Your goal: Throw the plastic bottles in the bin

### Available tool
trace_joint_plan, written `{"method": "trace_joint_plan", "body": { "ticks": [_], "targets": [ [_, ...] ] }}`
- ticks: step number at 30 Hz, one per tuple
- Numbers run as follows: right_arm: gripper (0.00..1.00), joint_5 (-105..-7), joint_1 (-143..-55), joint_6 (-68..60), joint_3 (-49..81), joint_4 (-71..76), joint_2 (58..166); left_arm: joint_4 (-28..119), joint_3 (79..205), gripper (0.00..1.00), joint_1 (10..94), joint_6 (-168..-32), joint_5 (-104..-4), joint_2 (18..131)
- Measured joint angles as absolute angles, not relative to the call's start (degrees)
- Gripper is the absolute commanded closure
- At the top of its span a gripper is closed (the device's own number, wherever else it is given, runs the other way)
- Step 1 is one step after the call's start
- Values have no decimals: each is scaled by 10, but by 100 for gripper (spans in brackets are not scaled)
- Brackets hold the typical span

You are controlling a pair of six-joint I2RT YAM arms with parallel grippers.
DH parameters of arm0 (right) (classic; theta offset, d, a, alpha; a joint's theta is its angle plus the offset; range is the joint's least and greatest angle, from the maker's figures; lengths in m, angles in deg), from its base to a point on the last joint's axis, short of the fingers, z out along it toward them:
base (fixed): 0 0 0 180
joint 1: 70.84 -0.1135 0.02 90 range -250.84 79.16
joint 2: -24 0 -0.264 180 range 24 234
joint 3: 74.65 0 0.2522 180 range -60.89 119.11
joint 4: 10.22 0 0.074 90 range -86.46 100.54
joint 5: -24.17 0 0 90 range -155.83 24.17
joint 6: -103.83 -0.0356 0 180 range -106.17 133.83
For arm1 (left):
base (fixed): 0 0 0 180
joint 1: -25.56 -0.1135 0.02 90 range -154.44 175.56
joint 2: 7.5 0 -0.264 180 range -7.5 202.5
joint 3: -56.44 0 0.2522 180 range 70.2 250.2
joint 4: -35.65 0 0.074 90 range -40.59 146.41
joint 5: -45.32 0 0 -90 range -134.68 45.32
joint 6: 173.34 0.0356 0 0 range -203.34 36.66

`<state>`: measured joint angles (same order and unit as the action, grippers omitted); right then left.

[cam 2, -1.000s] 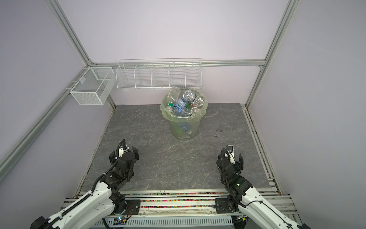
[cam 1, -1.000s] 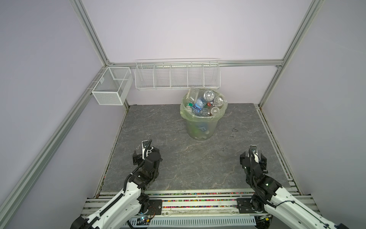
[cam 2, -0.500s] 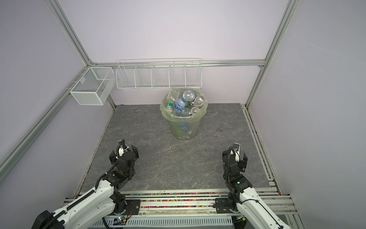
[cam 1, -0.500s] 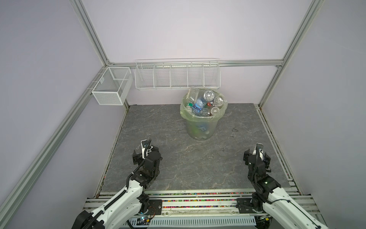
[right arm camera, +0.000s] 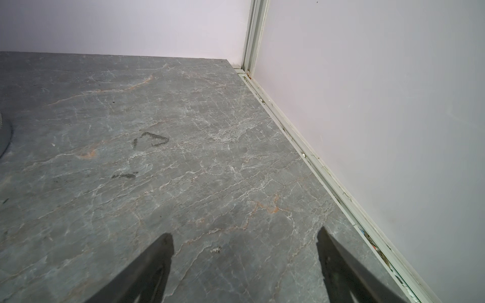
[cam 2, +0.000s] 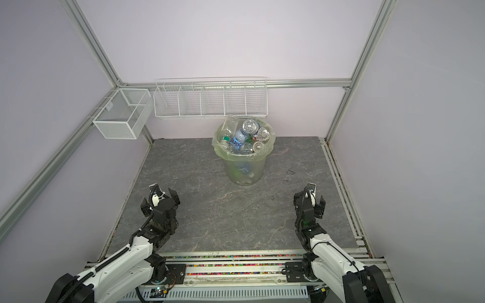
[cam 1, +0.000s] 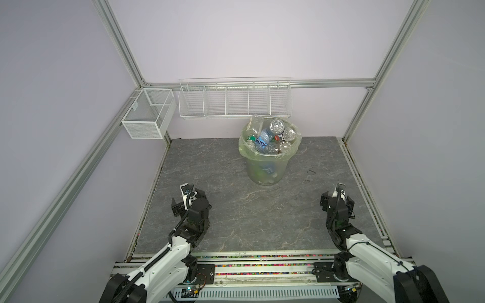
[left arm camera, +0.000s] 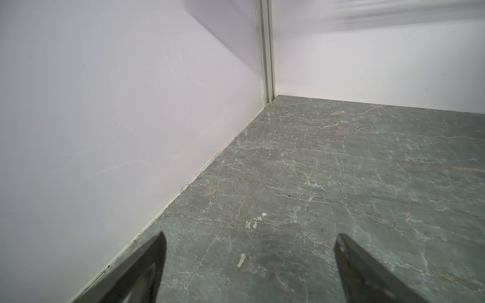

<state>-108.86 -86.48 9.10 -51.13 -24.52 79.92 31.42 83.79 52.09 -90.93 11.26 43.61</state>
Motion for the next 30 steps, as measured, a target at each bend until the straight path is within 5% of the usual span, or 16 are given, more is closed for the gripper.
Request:
{"method": "trace_joint_plan", "body": {
  "ticks": [30],
  "targets": [
    [12, -1023, -833, 166, -549, -719, 1103, -74, 833, 1, 498, -801, 108, 688]
  ]
}}
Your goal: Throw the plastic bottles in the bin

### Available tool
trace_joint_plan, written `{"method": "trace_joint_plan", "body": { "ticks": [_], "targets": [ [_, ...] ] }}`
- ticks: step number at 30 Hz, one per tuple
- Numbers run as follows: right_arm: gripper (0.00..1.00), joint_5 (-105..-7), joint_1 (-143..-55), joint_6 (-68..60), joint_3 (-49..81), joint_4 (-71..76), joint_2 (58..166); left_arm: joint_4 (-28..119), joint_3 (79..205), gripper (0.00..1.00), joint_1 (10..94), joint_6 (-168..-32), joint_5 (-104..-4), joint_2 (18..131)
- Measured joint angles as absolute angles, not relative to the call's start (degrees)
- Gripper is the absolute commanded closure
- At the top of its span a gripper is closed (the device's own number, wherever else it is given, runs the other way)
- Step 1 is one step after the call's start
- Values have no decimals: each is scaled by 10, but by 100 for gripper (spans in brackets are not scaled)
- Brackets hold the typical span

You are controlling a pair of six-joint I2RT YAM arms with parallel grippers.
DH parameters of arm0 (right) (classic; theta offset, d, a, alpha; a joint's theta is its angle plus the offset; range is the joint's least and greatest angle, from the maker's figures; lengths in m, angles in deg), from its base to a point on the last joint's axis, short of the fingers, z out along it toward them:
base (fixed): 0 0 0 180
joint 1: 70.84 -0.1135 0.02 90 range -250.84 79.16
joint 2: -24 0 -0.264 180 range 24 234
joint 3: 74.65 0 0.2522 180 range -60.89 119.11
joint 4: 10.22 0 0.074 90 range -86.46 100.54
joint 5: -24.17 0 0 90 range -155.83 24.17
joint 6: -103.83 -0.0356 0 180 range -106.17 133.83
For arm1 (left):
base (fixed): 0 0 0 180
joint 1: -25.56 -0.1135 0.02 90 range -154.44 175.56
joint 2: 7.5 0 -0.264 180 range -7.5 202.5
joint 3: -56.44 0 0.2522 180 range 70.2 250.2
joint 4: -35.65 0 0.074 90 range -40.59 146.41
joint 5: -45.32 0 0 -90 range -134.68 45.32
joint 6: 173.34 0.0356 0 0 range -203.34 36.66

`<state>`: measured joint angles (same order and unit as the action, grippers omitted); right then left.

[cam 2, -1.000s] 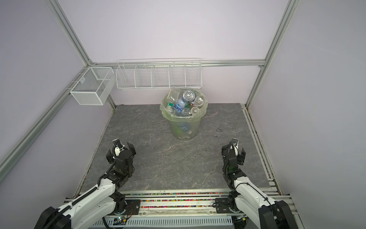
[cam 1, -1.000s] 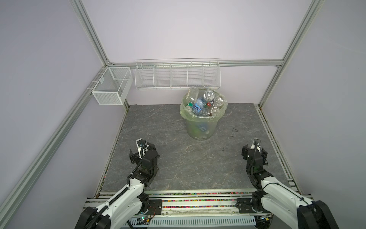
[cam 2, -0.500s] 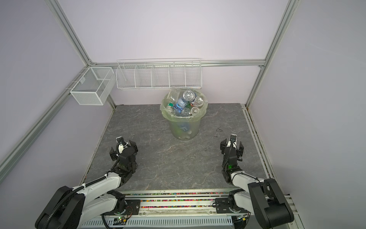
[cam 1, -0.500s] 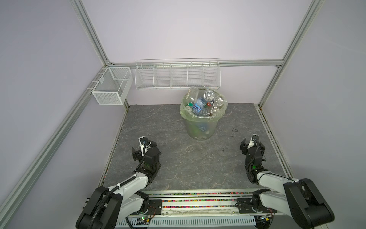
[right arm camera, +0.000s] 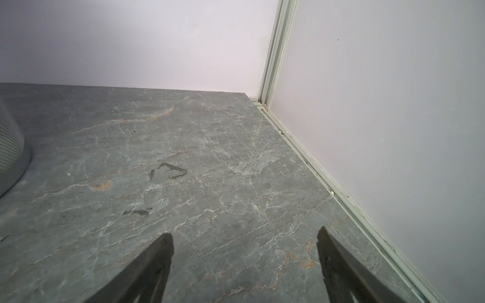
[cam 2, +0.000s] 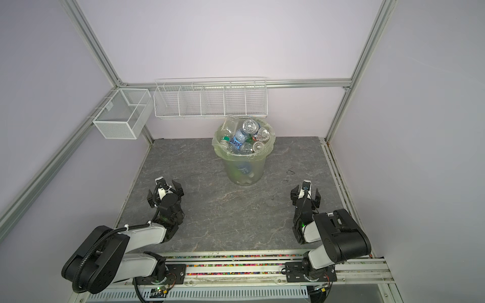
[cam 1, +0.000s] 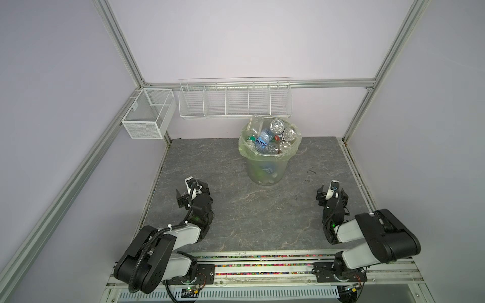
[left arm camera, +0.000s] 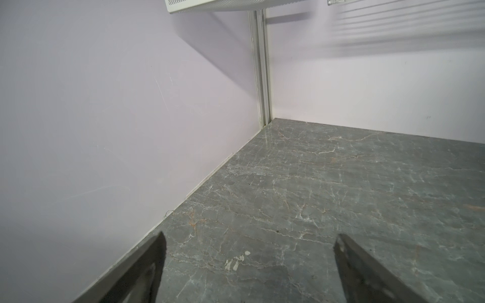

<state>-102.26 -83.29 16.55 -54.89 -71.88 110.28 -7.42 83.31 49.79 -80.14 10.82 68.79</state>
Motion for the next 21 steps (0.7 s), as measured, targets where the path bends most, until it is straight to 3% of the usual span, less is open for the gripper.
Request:
{"method": "trace_joint_plan", "body": {
  "ticks": [11, 21],
  "targets": [
    [12, -910, -833, 211, -546, -752, 1136, -237, 788, 1, 496, -761, 93, 762],
    [12, -866, -826, 222, -545, -757, 1143, -283, 785, 1, 470, -747, 69, 801]
  ]
}}
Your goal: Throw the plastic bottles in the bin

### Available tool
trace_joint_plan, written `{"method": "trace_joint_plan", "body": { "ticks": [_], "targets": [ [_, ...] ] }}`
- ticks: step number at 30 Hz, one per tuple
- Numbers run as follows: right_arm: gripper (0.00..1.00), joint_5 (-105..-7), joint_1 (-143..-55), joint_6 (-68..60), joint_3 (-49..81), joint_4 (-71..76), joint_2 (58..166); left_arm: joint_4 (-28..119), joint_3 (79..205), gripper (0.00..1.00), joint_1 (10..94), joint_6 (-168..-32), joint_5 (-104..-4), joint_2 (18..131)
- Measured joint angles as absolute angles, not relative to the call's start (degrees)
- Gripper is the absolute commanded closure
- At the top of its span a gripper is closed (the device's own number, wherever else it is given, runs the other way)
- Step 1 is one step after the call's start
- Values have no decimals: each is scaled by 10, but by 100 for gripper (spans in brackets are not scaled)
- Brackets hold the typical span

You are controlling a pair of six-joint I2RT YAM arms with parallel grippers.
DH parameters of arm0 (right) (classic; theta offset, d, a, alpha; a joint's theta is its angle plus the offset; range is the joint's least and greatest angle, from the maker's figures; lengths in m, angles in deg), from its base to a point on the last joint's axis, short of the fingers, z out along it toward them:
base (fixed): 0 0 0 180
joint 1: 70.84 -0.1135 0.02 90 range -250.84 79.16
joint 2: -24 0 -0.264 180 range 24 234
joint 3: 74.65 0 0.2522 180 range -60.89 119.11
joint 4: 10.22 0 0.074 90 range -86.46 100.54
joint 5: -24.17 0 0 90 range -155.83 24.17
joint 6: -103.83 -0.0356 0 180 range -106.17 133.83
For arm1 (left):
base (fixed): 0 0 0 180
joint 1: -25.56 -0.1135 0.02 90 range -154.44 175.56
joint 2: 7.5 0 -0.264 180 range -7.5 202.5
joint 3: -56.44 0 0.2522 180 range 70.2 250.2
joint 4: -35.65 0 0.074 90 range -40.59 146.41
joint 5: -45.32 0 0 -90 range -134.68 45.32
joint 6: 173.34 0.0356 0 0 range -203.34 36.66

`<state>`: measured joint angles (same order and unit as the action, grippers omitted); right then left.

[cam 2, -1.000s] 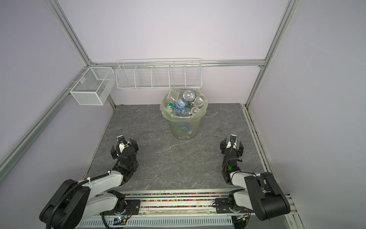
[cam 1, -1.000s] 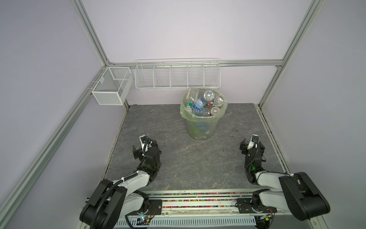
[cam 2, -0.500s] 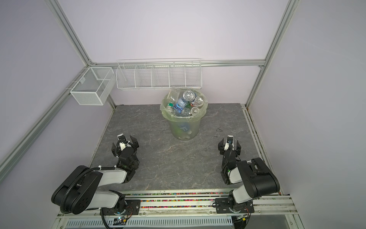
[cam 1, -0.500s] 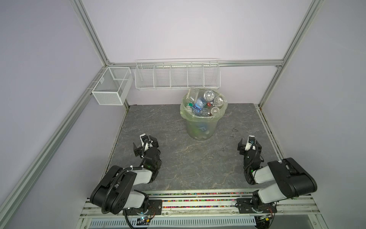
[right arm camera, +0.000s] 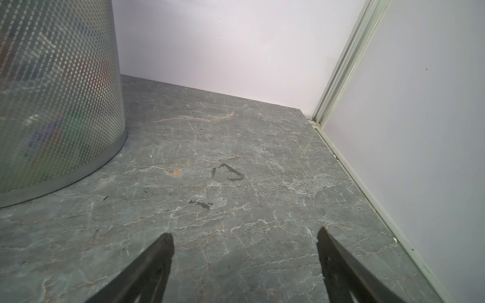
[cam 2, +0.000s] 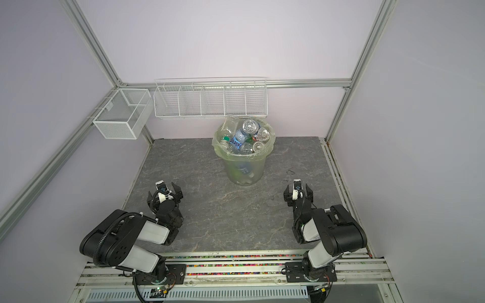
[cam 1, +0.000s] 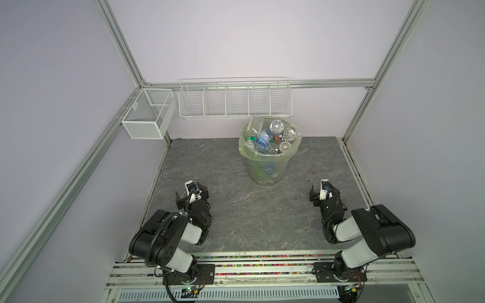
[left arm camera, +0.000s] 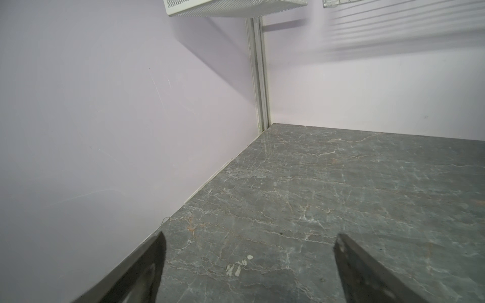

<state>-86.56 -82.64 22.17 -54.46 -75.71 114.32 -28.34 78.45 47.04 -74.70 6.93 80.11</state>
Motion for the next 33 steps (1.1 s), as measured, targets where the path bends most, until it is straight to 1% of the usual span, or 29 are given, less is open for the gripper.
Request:
{"method": "trace_joint_plan", "body": {
  "ticks": [12, 20, 26, 33],
  "targets": [
    [11, -854, -810, 224, -536, -759, 1154, -292, 790, 1, 464, -747, 24, 826],
    [11, -870, -810, 223, -518, -755, 1165, -292, 790, 1, 464, -744, 0, 829],
    [11, -877, -792, 207, -479, -685, 1151, -293, 792, 1, 457, -740, -15, 836],
    [11, -876, -770, 183, -429, -591, 1137, -295, 798, 1, 434, -740, -57, 840]
  ]
}}
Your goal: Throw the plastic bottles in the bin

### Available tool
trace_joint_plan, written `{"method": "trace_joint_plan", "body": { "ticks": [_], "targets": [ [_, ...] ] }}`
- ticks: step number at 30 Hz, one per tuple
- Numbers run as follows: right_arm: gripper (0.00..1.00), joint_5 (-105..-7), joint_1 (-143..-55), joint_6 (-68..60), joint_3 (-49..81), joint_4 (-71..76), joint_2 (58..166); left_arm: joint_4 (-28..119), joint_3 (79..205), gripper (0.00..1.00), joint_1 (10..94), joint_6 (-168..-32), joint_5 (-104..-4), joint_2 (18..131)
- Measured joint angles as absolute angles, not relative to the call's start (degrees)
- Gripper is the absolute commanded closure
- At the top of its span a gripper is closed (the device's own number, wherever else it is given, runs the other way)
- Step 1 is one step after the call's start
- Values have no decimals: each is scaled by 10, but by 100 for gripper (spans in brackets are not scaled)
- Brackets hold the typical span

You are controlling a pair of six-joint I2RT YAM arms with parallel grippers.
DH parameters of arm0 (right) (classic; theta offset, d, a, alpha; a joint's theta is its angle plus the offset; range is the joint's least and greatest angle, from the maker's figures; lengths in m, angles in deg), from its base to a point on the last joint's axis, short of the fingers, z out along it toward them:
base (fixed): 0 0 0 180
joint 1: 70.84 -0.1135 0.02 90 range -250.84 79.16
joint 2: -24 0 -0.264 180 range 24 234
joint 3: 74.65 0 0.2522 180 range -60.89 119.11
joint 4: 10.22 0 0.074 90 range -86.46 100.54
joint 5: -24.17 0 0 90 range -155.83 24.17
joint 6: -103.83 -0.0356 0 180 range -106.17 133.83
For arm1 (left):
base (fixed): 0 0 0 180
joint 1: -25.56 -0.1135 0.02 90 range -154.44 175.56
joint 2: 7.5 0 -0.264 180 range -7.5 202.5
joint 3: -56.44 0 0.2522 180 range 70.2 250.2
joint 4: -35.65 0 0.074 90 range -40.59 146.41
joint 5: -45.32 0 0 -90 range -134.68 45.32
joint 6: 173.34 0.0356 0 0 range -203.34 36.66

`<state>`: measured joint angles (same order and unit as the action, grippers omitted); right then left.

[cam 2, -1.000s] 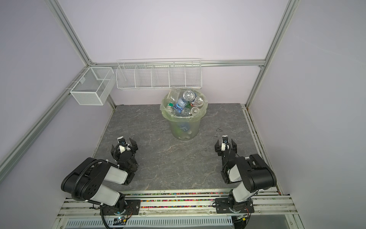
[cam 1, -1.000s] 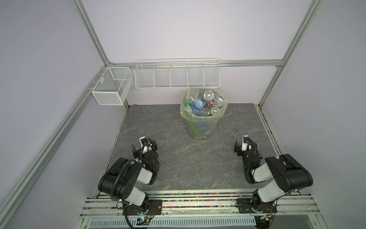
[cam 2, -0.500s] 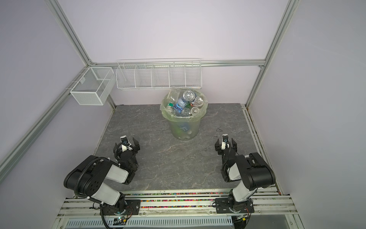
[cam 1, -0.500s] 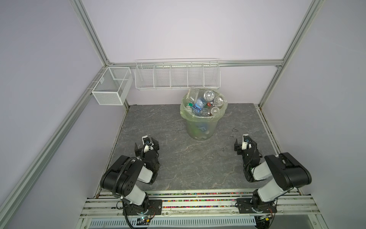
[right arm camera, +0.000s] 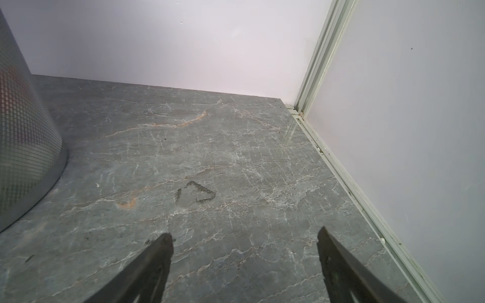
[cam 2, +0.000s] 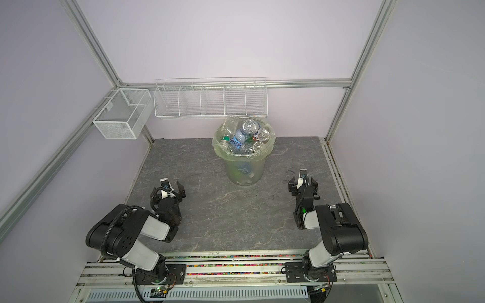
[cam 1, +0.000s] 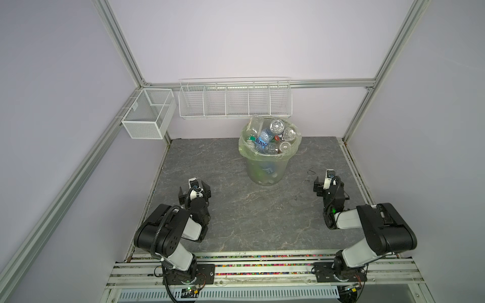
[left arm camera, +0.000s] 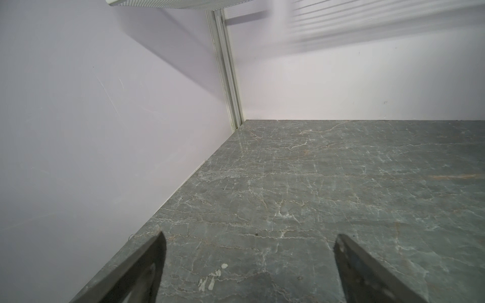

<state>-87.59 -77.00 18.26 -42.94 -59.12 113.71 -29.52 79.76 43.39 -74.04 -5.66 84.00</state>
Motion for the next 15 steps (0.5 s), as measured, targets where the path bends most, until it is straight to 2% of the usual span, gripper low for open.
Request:
{"method": "trace_joint_plan", "body": {
  "ticks": [8, 15],
  "targets": [
    [11, -871, -762, 170, -422, -536, 1137, -240, 827, 0, 370, -773, -140, 843],
    [11, -872, -762, 168, -422, -527, 1137, -175, 867, 0, 359, -794, -174, 837]
  ]
}}
